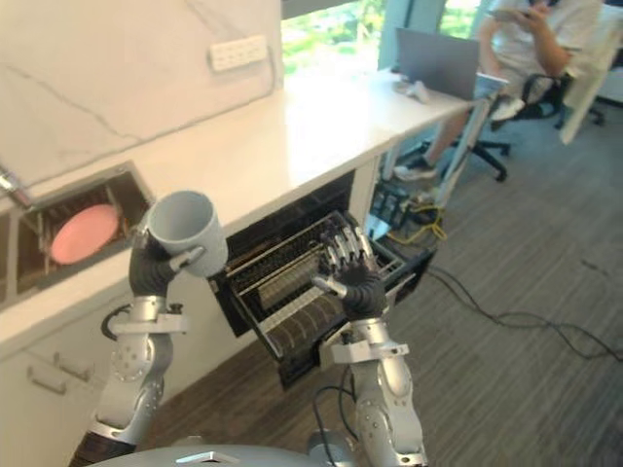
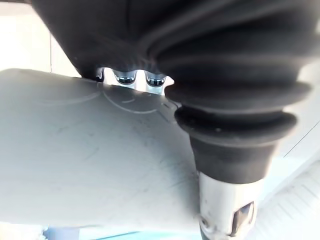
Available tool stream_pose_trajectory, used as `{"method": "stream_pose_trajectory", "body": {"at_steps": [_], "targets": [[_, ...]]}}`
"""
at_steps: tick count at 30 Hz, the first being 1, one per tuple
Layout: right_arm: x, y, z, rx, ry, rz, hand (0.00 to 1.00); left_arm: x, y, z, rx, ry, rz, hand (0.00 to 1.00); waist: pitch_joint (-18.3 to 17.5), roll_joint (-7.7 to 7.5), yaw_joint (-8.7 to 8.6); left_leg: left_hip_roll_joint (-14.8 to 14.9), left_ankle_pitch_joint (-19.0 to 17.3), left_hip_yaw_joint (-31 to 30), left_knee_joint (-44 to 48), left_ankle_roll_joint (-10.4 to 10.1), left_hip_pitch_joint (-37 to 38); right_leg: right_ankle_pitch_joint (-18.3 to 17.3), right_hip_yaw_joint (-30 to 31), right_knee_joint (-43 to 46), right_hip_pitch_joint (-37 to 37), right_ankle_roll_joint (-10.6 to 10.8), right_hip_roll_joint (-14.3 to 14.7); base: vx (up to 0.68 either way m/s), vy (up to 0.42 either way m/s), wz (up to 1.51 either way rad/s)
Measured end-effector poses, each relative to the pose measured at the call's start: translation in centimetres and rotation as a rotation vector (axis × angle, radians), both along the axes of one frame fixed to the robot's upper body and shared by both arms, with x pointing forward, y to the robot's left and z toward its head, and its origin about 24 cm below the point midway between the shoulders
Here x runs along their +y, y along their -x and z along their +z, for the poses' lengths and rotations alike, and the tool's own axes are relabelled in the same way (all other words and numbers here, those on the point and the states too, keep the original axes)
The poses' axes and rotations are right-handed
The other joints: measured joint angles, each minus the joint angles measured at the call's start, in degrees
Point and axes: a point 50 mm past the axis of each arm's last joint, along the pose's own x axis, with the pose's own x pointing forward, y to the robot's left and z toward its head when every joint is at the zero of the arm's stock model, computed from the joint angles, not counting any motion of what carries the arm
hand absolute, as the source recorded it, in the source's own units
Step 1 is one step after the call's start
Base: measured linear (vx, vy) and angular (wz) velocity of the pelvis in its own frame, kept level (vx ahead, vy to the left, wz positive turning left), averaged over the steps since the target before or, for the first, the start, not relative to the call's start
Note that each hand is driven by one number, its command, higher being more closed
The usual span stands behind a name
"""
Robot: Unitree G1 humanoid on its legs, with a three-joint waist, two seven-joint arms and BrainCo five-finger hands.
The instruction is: Walk over to the sink, pick up the cup, carry it to the dishwasher, place the cup inside the dishwasher, then close the dishwasher door
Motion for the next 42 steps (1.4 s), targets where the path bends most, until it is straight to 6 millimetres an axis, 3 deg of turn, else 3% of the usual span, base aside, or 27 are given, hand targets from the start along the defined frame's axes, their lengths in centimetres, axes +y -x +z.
{"method": "stream_pose_trajectory", "body": {"at_steps": [1,3,4,6,7,10,13,19,27,35,42], "targets": [[0.0,0.0,0.0,-0.002,0.006,0.007,0.00,-0.2,0.1,-0.1,0.005,0.003,-0.005,1.00,-0.2,0.23,-0.20,-0.1,1.5,-1.0,-2.6,-0.3,0.1,0.4,0.5,-0.3,-0.1,0.5,-0.2,0.26,0.289,-0.51],[-0.1,0.0,0.0,-0.002,0.017,0.025,0.00,-1.2,0.1,-0.7,0.029,0.020,-0.038,1.00,-1.3,1.96,-0.77,-0.5,14.2,-0.5,-11.1,-0.8,1.5,1.2,1.8,-0.7,-0.2,4.1,-1.0,0.26,0.328,-0.29],[-0.1,0.0,-0.1,0.004,0.009,0.026,0.00,-1.5,0.2,-0.9,0.038,0.020,-0.053,1.00,-2.0,2.47,-1.06,-0.8,13.2,0.6,-13.2,-3.4,3.0,1.4,2.2,-0.8,-0.1,5.6,-1.1,0.22,0.316,-0.06],[0.0,0.0,0.1,-0.004,-0.023,0.023,0.00,-1.8,0.1,-0.9,0.033,0.012,-0.072,1.00,-2.8,1.09,-1.36,-3.7,13.1,1.3,-18.3,-3.4,5.0,2.5,2.6,-2.4,-0.1,7.6,-3.2,0.17,0.311,0.00],[0.4,-0.1,0.2,-0.008,-0.050,0.024,0.00,-1.8,0.0,-0.7,0.027,-0.002,-0.079,1.00,-2.8,-0.56,-1.36,-5.3,13.5,1.8,-19.5,-2.9,5.2,3.5,2.8,-3.8,0.0,8.5,-4.6,0.09,0.228,-0.01],[0.9,-0.4,0.4,-0.019,-0.087,0.027,0.00,-1.0,-0.1,-0.9,0.041,-0.020,-0.067,1.00,-2.9,-2.86,-1.42,-7.1,12.7,2.5,-19.6,-1.6,5.6,6.4,2.2,-8.7,2.2,9.3,-5.9,0.05,0.174,-0.09],[1.0,-0.5,0.3,-0.005,-0.085,0.041,0.00,-0.9,-0.2,-1.0,0.045,-0.018,-0.059,1.00,-2.8,-2.78,-1.39,-7.6,11.8,4.1,-20.0,-1.1,6.6,8.0,2.5,-11.7,3.5,9.9,-6.1,-0.01,0.074,-0.17],[2.3,-0.9,0.1,0.054,-0.100,0.104,0.00,-1.0,-1.3,-0.4,0.069,-0.018,0.015,1.00,-2.9,-2.30,-2.37,-6.6,11.4,7.3,-20.6,-1.6,7.8,10.5,2.8,-15.7,3.9,8.5,-4.7,-0.06,-0.005,-0.32],[2.7,-1.9,-0.6,0.152,-0.135,0.186,0.00,-1.7,-2.9,-0.1,0.062,-0.274,0.296,1.00,-3.0,-2.28,-2.84,-4.6,12.1,8.7,-21.6,-2.9,8.2,13.2,2.3,-18.1,4.2,8.3,-2.4,0.00,-0.040,-0.14],[4.4,-3.0,-0.6,0.206,-0.137,0.172,0.00,-3.2,-3.2,-1.4,0.122,-0.363,0.288,1.00,-2.9,-3.54,-2.47,-4.6,12.1,9.6,-22.7,-3.0,9.5,13.8,1.3,-19.7,5.1,8.1,-2.1,-0.03,-0.008,-0.04],[5.5,-3.7,0.1,0.221,-0.131,0.202,0.00,-4.3,-3.7,-1.6,0.134,-0.394,0.254,1.00,-3.0,-3.58,-2.55,-4.5,12.7,10.1,-23.5,-3.2,9.4,14.5,0.9,-19.7,4.4,8.0,-1.8,0.00,-0.009,-0.05]]}}
